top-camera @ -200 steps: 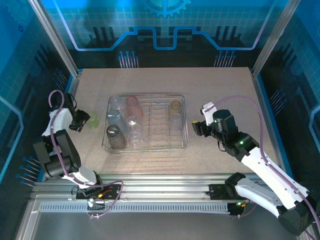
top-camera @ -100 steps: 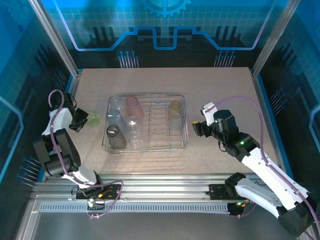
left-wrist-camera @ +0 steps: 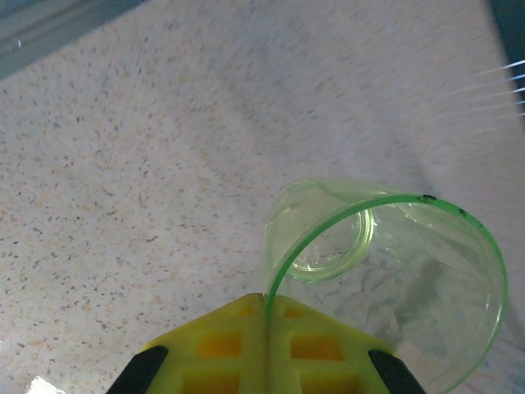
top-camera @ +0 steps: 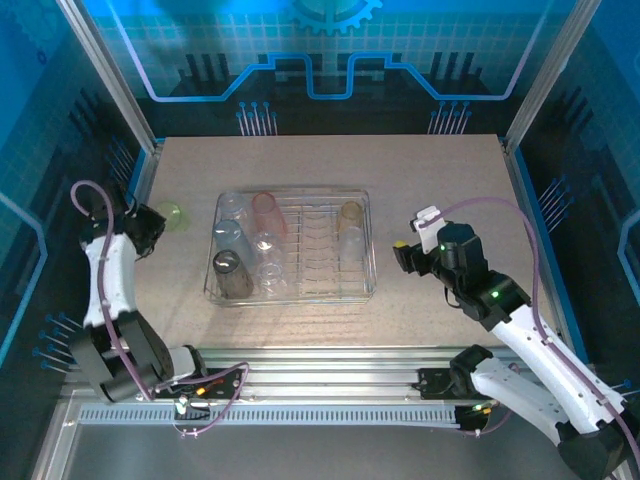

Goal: Load the cups into the dish rack

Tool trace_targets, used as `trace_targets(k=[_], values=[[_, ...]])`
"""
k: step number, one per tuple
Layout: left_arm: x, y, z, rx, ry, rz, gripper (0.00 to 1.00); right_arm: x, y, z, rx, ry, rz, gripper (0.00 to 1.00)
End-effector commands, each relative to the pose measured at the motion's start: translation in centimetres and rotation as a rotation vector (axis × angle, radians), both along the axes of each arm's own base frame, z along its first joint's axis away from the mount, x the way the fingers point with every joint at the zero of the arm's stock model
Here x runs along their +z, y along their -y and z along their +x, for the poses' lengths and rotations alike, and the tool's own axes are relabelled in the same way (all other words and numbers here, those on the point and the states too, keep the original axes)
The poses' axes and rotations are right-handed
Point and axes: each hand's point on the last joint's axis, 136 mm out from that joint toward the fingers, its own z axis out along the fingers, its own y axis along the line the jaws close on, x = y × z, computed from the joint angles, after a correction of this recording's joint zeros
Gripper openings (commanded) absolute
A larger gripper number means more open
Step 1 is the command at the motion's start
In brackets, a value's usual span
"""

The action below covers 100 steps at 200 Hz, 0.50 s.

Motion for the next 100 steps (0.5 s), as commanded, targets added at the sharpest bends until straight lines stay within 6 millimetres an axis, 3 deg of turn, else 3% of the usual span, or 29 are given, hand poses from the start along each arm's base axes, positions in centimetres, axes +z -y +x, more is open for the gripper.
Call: trace_targets(k=[1, 20, 51, 76, 100], values=[[1.3, 1.4, -2.2, 0.013, 0.056, -0.061, 0.00, 1.4, 0.5, 0.7, -0.033, 0.048, 0.010, 0.81], [3.7, 2.7, -2.4, -0.005, 0.153, -0.107, 0.00, 2.5, 0.7, 1.2, -0.042, 0.071, 0.004, 0.83], [6.8, 5.8, -1.2, -0.090, 0.251, -0.297, 0.00, 4.7, 0.3, 1.4, -0.016, 0.115, 0.050, 0.84], [9.1, 8.4, -0.2, -0.185, 0.308, -0.396, 0.00, 5.1, -0.1, 0.7, 0.007, 0.091, 0.106, 0.83], [11.9, 12.1, 1.0, -0.301, 0.380, -0.465, 0.00, 6.1, -1.0, 0.3, 0.054, 0.100, 0.194, 0.83]])
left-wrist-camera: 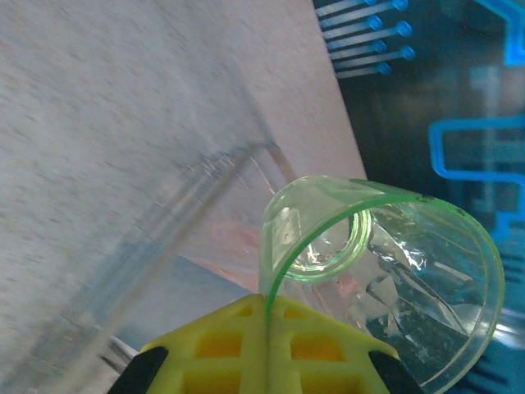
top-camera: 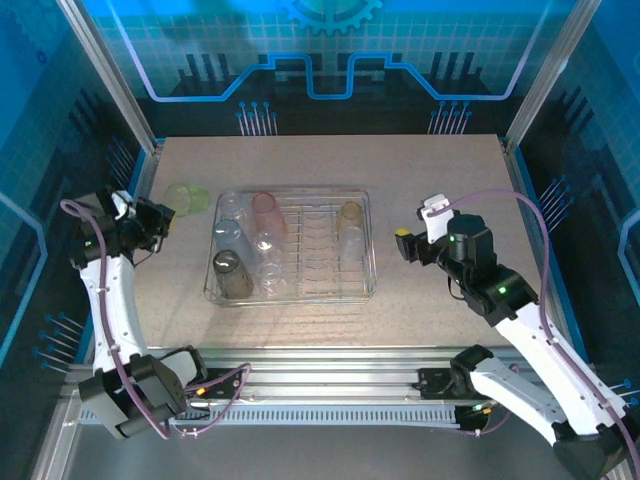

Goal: Load the cups into the dish rack

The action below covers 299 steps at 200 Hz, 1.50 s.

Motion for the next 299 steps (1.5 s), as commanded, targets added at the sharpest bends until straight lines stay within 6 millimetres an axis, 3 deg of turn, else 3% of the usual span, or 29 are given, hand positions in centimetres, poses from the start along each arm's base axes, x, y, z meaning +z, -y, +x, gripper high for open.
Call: trace_targets(k=[1, 31, 75, 110, 142, 181, 212, 241, 299], values=[[5.0, 4.7, 1.2, -0.155, 0.141, -0.126, 0.00, 2.5, -1.0, -0.4, 0.054, 0.042, 0.122, 0.83], [8.0, 9.6, 2.7, -0.288, 0.225, -0.229, 0.00, 4.1, -2.1, -0.4, 0.111, 0.087, 0.231, 0.82], [11.7, 15.5, 3.7, -0.441, 0.318, -0.346, 0.00, 8.0, -2.7, 0.2, 0.161, 0.209, 0.468, 0.83], [13.1, 19.4, 4.1, -0.542, 0.340, -0.422, 0.00, 10.4, -2.2, 1.5, 0.146, 0.174, 0.747, 0.93], [13.9, 22.7, 4.4, -0.640, 0.342, -0.443, 0.00, 11.9, -2.9, 3.1, 0.226, 0.048, 0.986, 0.92], [14.8, 26.5, 4.1, -0.758, 0.345, -0.469, 0.00, 14.3, -4.3, 4.4, 0.357, 0.049, 1.131, 0.94], [14.8, 29.0, 3.7, -0.827, 0.332, -0.482, 0.00, 15.4, -4.4, 5.4, 0.426, 0.109, 1.276, 0.94], [14.8, 30.5, 3.4, -0.864, 0.325, -0.491, 0.00, 16.4, -6.3, 5.5, 0.536, 0.124, 1.342, 0.99], [15.4, 31.0, 3.1, -0.879, 0.337, -0.499, 0.00, 15.7, -10.2, 6.1, 0.580, 0.061, 1.277, 1.00]])
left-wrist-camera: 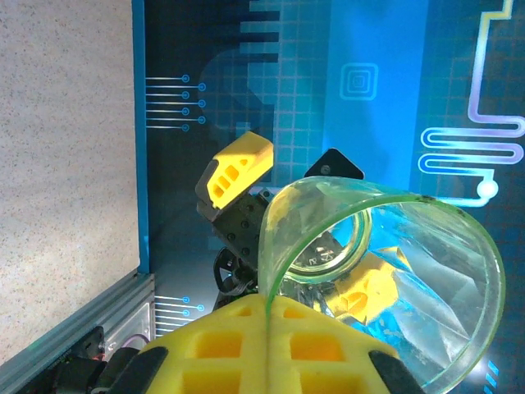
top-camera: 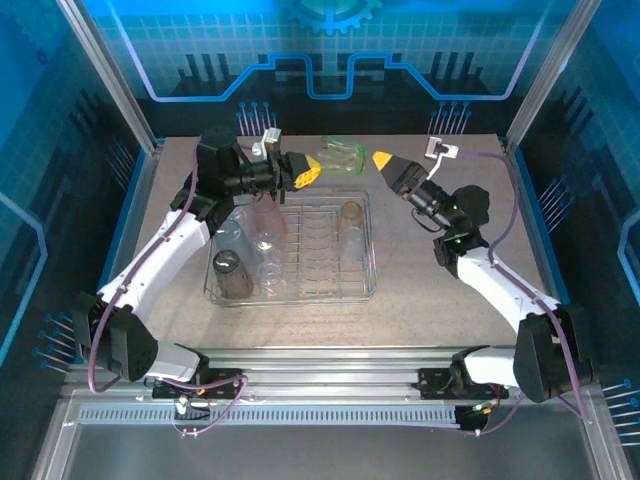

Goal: Load the cups into the dish rack

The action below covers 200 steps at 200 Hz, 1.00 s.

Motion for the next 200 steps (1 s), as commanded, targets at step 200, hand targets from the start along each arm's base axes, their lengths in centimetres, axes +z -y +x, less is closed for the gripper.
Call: trace_targets(k=[200], values=[[2.7, 1.1, -0.7, -0.078, 0.065, -0.100, 0.00, 2.8, -5.0, -0.2, 0.269, 0.123, 0.163, 0.92]])
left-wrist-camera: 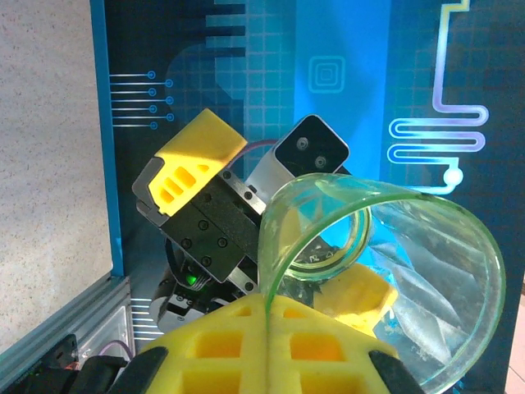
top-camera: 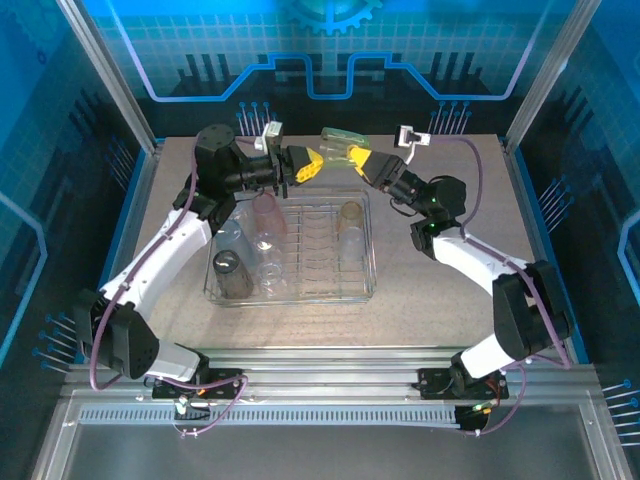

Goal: Load the cups into the dish rack

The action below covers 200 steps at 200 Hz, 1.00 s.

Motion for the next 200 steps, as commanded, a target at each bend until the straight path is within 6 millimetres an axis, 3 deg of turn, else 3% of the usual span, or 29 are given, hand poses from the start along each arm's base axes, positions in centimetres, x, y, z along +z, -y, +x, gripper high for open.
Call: trace_targets(k=[1, 76, 119, 136, 147, 162, 175, 200], values=[[0.9, 0.6, -0.8, -0.053, 0.036, -0.030, 0.00, 1.6, -0.1, -0.6, 0.045, 0.042, 0.074, 0.92], [0.2, 0.7, -0.8, -0.059, 0.027, -0.007, 0.00, 0.9, -0.7, -0.4, 0.054, 0.022, 0.026, 0.82], [-0.3, 0.8, -1.3, -0.090, 0.011, 0.000, 0.00, -0.8, -1.6, -0.2, 0.065, -0.030, -0.107, 0.62], [-0.7, 0.8, -1.5, -0.092, 0.005, 0.007, 0.21, -1.1, -1.4, -0.4, 0.040, -0.028, -0.155, 0.57], [-0.7, 0.7, -1.6, -0.093, 0.009, 0.010, 0.52, -1.3, -1.3, -0.6, 0.021, -0.023, -0.192, 0.56], [-1.0, 0.5, -1.7, -0.088, 0.003, 0.021, 0.75, -1.5, -0.8, -0.6, -0.018, -0.024, -0.240, 0.52], [-1.2, 0.3, -1.8, -0.079, 0.001, 0.034, 0.84, -1.7, 0.1, -0.6, -0.071, -0.033, -0.277, 0.48], [-2.2, -0.5, -1.5, -0.045, -0.024, 0.073, 0.90, -2.3, 2.4, -0.4, -0.172, -0.060, -0.340, 0.43]])
